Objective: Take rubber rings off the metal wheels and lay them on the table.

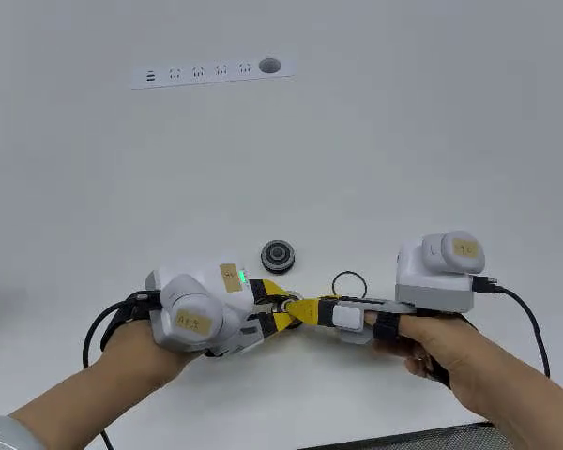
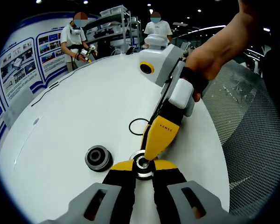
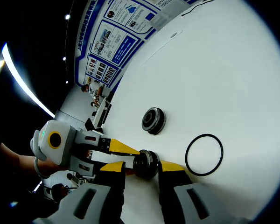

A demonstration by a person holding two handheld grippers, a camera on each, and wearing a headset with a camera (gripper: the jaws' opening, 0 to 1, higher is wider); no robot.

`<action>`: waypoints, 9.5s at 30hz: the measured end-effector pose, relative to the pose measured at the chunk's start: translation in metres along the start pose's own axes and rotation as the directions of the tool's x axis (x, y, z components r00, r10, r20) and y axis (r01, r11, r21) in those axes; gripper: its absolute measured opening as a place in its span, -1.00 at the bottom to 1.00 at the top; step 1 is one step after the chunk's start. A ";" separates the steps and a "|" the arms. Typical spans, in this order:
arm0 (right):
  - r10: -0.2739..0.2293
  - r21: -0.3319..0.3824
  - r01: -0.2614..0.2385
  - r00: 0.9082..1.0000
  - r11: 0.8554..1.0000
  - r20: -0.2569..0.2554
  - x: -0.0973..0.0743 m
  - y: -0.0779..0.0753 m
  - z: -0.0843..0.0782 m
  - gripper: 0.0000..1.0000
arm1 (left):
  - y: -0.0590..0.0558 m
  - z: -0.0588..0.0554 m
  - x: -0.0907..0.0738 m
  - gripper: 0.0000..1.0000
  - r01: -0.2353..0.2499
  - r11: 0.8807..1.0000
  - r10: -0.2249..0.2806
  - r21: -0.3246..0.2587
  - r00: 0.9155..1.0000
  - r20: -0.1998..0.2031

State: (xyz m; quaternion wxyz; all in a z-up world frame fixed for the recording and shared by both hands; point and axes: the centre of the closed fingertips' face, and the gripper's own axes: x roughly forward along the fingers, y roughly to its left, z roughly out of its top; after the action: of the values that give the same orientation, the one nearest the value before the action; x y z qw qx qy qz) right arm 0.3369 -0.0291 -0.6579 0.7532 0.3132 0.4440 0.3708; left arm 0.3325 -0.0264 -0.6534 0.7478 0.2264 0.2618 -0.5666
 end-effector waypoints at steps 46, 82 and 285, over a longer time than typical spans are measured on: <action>-0.046 -0.066 0.046 0.999 0.997 0.005 -0.007 -0.007 0.000 -0.96 | 0.000 0.000 0.000 -0.73 0.001 1.000 -0.001 0.010 1.000 -0.012; -0.025 -0.050 0.025 1.000 0.998 0.008 -0.007 0.006 0.002 -0.97 | 0.000 -0.001 0.000 -0.73 0.002 1.000 -0.001 0.018 1.000 -0.018; -0.153 -0.106 0.173 0.973 0.979 0.173 -0.045 -0.016 0.034 -0.43 | 0.064 0.003 -0.016 -0.26 -0.174 0.984 0.174 -0.043 0.985 -0.014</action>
State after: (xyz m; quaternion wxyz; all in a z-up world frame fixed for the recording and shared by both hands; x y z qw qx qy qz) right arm 0.3576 -0.0798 -0.6372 0.8326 0.2590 0.3816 0.3066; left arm 0.3910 -0.0002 -0.6380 0.7979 0.2348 0.2571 -0.4920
